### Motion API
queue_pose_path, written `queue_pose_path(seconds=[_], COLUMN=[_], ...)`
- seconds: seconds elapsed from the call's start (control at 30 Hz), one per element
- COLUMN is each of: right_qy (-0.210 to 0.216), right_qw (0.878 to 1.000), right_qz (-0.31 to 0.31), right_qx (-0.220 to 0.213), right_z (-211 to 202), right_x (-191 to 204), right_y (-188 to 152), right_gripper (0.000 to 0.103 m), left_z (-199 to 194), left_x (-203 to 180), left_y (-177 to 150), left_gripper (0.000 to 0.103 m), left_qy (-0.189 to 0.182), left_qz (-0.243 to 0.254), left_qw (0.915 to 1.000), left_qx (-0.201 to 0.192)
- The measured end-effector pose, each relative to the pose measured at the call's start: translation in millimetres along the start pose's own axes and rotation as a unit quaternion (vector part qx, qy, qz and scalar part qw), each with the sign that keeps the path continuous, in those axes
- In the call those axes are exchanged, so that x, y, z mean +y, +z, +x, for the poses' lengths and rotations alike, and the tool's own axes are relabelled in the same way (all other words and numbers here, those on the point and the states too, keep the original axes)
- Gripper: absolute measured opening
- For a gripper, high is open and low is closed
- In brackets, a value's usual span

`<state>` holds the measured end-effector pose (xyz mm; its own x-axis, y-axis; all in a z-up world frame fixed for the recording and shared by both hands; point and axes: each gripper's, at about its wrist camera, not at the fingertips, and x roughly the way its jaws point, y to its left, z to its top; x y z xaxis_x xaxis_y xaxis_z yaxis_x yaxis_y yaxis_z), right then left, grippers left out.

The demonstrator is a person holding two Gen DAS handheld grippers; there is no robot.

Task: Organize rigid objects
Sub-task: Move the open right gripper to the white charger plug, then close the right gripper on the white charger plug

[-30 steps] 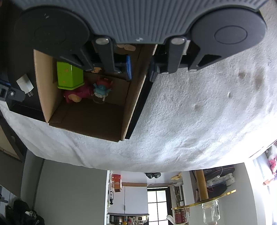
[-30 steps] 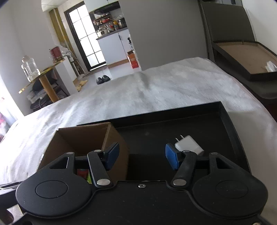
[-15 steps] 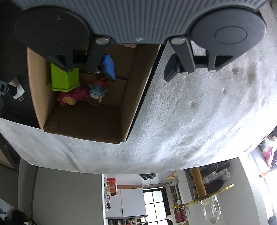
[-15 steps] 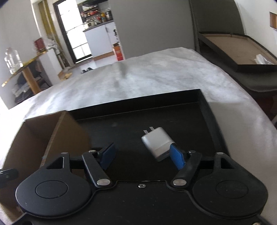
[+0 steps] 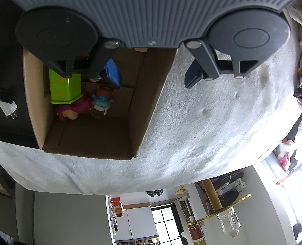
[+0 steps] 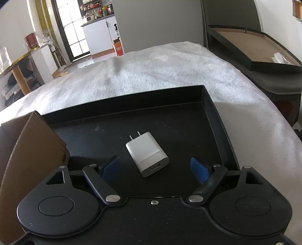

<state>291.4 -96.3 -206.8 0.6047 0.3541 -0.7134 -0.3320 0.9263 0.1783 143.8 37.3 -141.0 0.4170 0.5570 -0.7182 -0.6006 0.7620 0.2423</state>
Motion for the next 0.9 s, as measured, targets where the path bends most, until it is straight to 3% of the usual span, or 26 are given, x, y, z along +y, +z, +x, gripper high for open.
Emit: queue_pose_path(seconds=[0.17,0.23,0.3,0.37,0.8,0.9], right_qy=[-0.009,-0.011,-0.008,-0.01,-0.02,-0.019], right_qw=[1.0,1.0,0.999,0.999,0.999,0.999], right_qz=[-0.019,-0.026,-0.037,-0.044,0.0,-0.004], right_qx=[-0.005,-0.01,-0.011,-0.008,0.029,0.03], right_z=[8,8,6,3,-23,-22], right_x=[1,0,2,3,0,4], right_y=[-2,-1,-1,-2,-23,-24], right_gripper=[0.08,0.066,0.041,0.038,0.038,0.046], left_z=[0,0,-1,-2,-7,-6], left_x=[-5,-5,-6,-6,-1,1], left_y=[1,1,1,0,-1,-1], left_gripper=[0.072,0.072,0.072,0.072,0.073,0.073], left_qy=[0.002,0.003,0.003,0.003,-0.006,-0.005], left_qz=[0.01,0.01,0.01,0.01,-0.003,-0.004], left_qw=[0.9999,0.9999,0.9999,0.9999,1.0,1.0], left_qx=[0.0,0.0,-0.002,-0.003,-0.007,-0.004])
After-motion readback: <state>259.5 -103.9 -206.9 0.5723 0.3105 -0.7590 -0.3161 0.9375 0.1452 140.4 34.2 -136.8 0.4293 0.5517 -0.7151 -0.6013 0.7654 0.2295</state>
